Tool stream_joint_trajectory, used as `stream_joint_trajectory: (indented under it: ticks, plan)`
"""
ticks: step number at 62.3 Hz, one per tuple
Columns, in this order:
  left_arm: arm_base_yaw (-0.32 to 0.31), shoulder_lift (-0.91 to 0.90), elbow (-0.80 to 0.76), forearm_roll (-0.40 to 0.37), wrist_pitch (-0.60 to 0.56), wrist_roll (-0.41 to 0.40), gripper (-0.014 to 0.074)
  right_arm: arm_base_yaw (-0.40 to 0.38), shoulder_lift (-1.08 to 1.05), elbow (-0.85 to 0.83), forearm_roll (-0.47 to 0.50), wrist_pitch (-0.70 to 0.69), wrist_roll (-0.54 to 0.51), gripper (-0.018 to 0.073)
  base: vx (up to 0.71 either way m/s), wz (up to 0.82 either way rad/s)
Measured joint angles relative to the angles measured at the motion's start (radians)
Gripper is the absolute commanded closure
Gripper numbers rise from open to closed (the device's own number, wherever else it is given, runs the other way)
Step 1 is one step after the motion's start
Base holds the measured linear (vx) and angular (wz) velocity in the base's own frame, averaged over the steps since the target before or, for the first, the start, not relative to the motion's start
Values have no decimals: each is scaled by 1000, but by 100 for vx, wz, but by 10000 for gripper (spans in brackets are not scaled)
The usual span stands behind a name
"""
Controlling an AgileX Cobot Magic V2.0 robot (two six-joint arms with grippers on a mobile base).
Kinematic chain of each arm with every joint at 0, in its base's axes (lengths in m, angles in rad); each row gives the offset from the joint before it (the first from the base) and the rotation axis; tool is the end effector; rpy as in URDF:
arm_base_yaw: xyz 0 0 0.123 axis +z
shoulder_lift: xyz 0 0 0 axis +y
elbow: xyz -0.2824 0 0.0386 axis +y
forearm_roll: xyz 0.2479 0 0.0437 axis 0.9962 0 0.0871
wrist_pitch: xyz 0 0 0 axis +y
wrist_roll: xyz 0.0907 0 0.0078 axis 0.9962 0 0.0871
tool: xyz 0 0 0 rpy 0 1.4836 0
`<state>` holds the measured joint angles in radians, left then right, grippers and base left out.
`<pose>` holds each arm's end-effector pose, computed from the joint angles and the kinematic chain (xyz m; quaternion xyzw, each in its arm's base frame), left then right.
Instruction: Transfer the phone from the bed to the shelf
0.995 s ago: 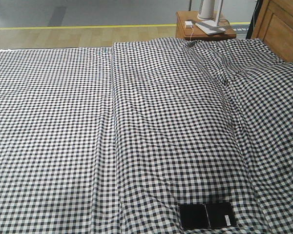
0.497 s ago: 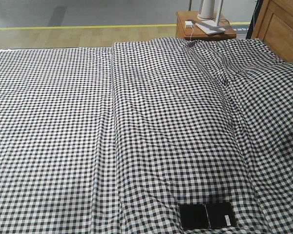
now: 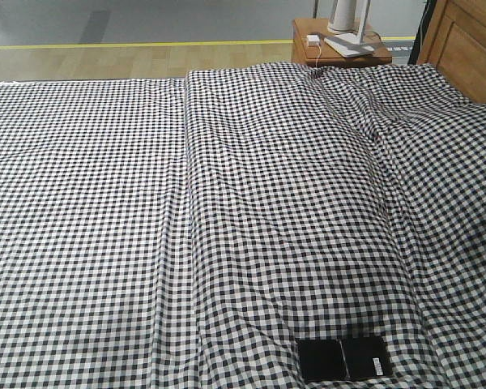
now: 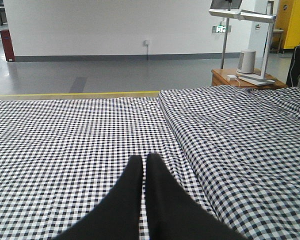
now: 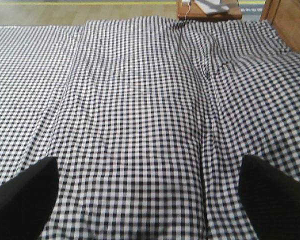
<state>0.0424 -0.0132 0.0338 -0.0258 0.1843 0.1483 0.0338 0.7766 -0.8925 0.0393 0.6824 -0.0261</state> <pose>0.0562 0.0020 0.1856 0.0317 0.7468 0.0531 0.6622 0.1473 0.0072 0.3785 -0.0190 0.8544 0.0205 0.5189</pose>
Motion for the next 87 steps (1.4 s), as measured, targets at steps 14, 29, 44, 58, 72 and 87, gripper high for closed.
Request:
stream_joint_trajectory:
  ticks: [14,29,44,58,72,87]
  plan:
    - [0,0,0,0,0,0,595,0,74,-72,-1,166,67,-137,0,0]
    - [0,0,0,0,0,0,595,0,276,-231,-15,294,64,-123,0,0]
    - [0,0,0,0,0,0,595,-164,457,-318,57,322,-2,-104,0,0]
    - [0,0,0,0,0,0,595,-403,657,-321,315,321,-253,-90,0,0]
    - [0,0,0,0,0,0,595,-521,880,-324,495,291,-485,-84,0,0]
    - [0,0,0,0,0,0,595,-543,1131,-326,639,263,-766,-77,0,0]
